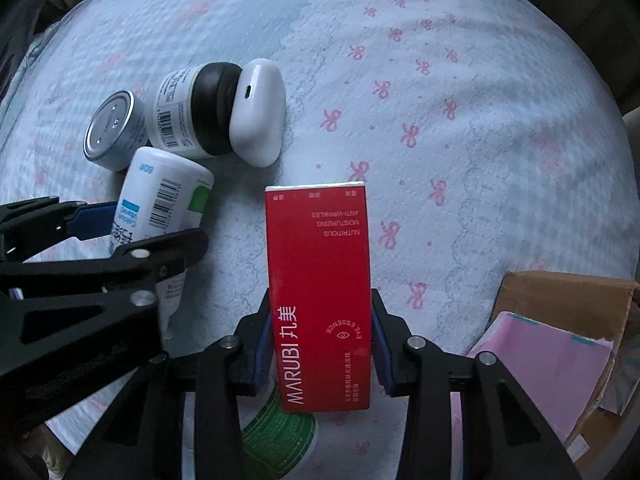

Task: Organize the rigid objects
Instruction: 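Lift and carry the vitamin bottle and red box toward the cardboard box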

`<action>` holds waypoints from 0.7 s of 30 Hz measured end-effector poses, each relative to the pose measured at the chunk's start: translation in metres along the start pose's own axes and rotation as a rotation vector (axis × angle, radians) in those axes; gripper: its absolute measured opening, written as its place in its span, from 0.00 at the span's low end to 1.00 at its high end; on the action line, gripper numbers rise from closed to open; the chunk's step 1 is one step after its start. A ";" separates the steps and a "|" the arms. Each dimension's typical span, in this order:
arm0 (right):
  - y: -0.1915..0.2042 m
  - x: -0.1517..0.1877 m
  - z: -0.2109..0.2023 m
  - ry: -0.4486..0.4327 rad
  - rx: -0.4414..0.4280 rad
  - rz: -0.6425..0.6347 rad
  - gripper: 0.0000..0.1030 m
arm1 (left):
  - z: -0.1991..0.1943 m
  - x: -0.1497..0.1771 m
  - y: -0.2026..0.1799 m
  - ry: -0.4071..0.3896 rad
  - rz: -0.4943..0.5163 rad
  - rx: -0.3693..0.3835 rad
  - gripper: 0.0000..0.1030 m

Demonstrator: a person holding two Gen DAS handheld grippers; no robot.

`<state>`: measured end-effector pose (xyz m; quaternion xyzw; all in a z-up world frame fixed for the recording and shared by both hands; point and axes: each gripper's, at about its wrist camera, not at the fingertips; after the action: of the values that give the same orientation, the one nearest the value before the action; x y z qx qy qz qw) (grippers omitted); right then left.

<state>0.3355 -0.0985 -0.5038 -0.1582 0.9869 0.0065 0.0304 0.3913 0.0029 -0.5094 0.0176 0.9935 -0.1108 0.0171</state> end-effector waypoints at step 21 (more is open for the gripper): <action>0.028 0.036 -0.147 -0.199 0.070 0.032 0.36 | -0.187 0.072 0.034 -0.265 0.031 0.071 0.45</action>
<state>0.2837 -0.0864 -0.3589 -0.1399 0.9810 -0.0120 0.1339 0.3154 0.0797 -0.3370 0.0189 0.9776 -0.1471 0.1495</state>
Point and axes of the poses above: each gripper's, at about its wrist camera, not at the fingertips, and z roughly the way its jaws point, y to its left, x to its underside, and after that the axes turned 7 degrees about -z, right-handed
